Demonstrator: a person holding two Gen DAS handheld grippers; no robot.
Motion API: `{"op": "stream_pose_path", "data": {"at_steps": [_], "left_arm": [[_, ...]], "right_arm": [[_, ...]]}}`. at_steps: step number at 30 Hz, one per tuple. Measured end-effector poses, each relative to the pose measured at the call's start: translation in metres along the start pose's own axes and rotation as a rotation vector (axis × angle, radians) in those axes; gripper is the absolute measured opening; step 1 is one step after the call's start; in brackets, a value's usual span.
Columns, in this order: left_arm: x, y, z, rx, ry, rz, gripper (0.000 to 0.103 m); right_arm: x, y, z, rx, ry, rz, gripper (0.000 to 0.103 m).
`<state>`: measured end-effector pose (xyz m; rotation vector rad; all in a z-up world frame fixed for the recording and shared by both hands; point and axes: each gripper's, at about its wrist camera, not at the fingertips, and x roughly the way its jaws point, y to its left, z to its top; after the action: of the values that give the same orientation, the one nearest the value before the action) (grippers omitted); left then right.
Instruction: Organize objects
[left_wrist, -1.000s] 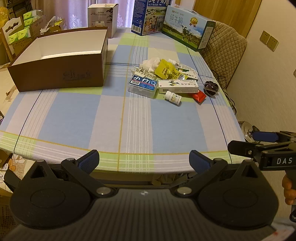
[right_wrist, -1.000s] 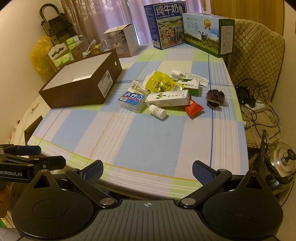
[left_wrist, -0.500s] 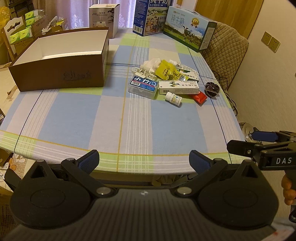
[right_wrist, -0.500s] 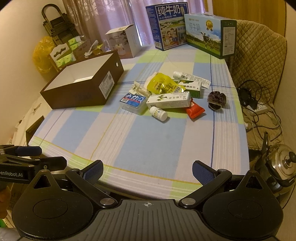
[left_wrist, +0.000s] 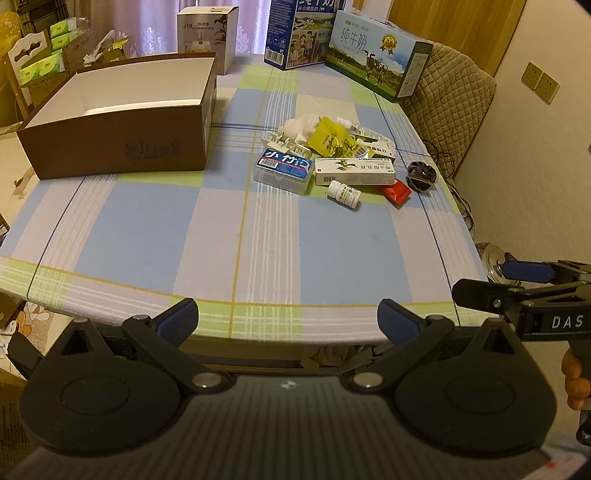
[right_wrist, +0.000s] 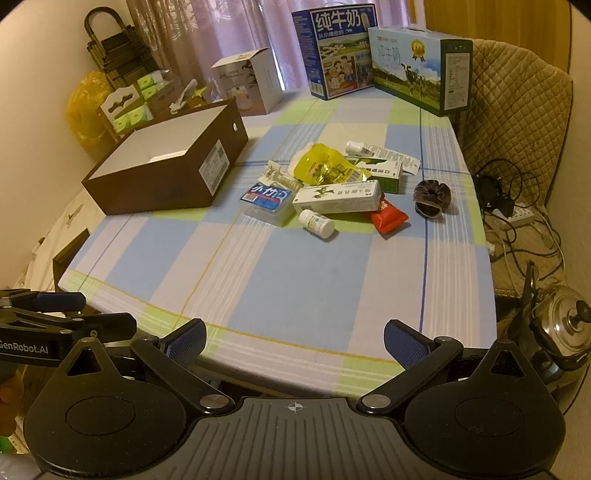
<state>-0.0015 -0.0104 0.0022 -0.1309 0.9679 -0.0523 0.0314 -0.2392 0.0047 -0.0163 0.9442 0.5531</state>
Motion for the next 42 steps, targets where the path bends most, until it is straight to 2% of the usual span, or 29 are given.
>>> {"op": "stream_pose_path", "data": {"at_steps": [22, 32, 42], "left_arm": [[0.013, -0.013, 0.003, 0.030, 0.022, -0.003, 0.102], [0.034, -0.012, 0.028, 0.075, 0.026, 0.006, 0.102], [0.074, -0.004, 0.063, 0.161, 0.033, 0.019, 0.102]], "right_arm": [[0.000, -0.017, -0.005, 0.048, 0.003, 0.002, 0.101], [0.011, -0.034, 0.007, 0.116, -0.010, -0.018, 0.100], [0.039, -0.041, 0.026, 0.161, -0.024, -0.055, 0.090]]}}
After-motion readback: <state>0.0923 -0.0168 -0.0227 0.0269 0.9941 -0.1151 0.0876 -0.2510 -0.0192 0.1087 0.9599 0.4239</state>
